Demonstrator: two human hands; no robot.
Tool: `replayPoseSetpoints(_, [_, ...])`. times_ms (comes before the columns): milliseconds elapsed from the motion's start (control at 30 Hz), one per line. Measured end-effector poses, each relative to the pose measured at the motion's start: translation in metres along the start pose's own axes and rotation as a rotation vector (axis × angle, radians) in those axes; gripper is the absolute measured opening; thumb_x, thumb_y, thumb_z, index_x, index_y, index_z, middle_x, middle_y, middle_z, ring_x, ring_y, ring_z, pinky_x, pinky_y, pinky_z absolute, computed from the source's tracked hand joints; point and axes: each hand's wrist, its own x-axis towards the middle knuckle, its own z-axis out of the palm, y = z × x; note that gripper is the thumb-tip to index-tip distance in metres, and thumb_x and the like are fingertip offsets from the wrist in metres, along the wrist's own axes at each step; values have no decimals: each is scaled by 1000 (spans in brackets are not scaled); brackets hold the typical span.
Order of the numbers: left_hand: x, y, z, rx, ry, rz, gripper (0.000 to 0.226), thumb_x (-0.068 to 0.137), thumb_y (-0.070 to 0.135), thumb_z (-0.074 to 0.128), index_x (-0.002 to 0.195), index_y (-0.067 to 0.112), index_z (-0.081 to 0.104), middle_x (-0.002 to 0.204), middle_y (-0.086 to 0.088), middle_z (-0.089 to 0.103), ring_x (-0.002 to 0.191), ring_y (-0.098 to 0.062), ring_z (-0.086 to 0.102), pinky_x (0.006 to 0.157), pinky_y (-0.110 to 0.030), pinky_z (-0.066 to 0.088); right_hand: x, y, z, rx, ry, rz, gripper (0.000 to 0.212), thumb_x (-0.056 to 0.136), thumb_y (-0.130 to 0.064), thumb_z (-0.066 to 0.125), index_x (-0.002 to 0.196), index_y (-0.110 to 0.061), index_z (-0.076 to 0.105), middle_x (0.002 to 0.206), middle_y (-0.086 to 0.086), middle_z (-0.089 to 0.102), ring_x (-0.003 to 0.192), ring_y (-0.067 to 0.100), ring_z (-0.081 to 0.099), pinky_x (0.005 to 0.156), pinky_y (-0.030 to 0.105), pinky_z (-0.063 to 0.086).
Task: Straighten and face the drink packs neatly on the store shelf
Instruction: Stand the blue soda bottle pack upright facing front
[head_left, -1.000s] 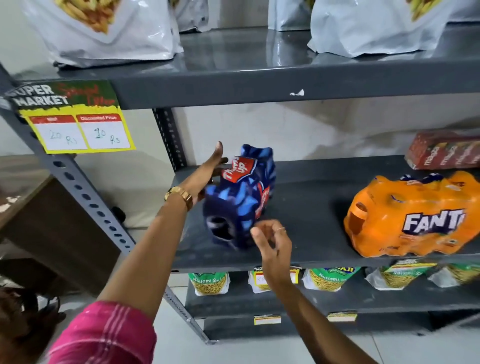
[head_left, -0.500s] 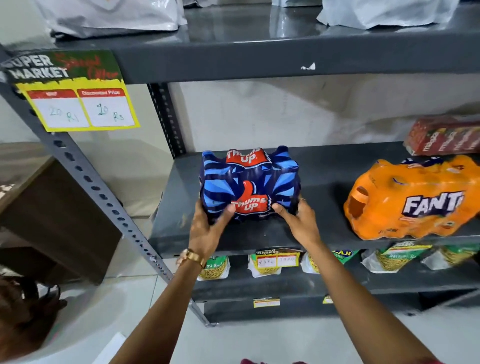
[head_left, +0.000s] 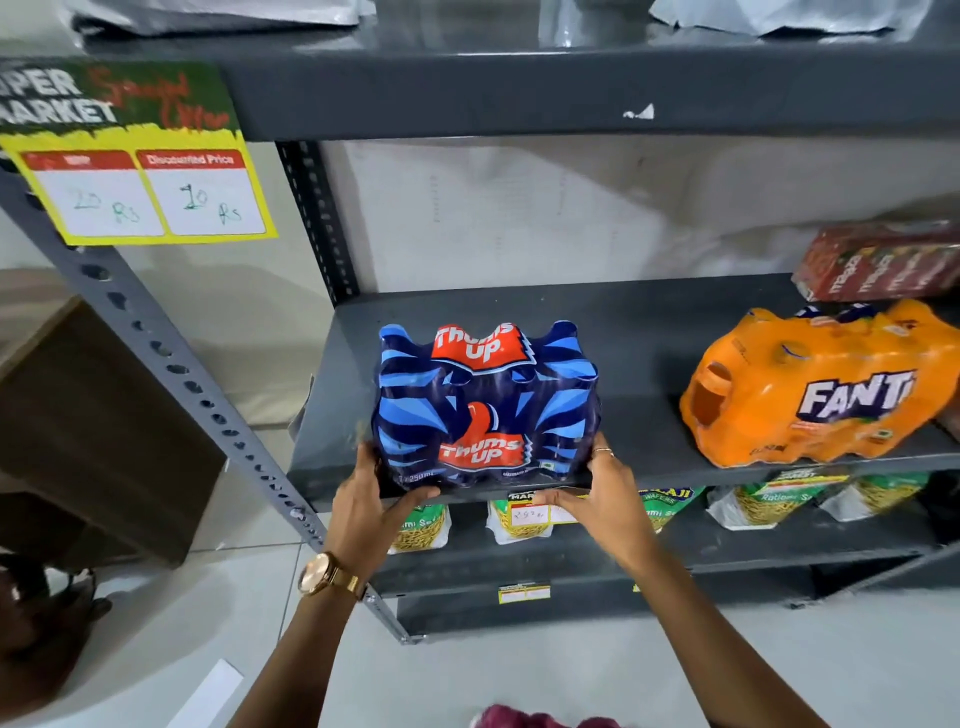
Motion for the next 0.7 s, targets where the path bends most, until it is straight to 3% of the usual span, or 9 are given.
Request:
replayPoseSetpoints(233, [-3, -13, 3, -1, 1, -28, 75, 72, 45, 69, 131, 22, 29, 128, -12, 59, 107, -31, 63, 87, -46, 55, 4, -5, 3, -39, 5, 1, 68, 71, -23, 82, 127, -14, 42, 121, 6, 67, 113, 25, 63, 97, 43, 52])
replayPoseSetpoints(400, [-5, -16, 5, 93, 36, 15, 71, 81, 31, 69, 136, 14, 28, 131, -15, 56, 115, -35, 58, 89, -53, 53, 6, -4, 1, -69, -4, -10, 71, 73, -23, 80, 131, -12, 40, 124, 8, 66, 115, 27, 62, 98, 43, 50])
replayPoseSetpoints(700, [-10, -27, 6, 54, 110, 68, 66, 88, 14, 59, 142, 12, 20, 130, -16, 56, 113, -32, 59, 90, -48, 53, 7, -6, 7, -145, -67, -33, 60, 81, -29, 73, 128, -12, 40, 122, 10, 67, 113, 30, 63, 92, 41, 52])
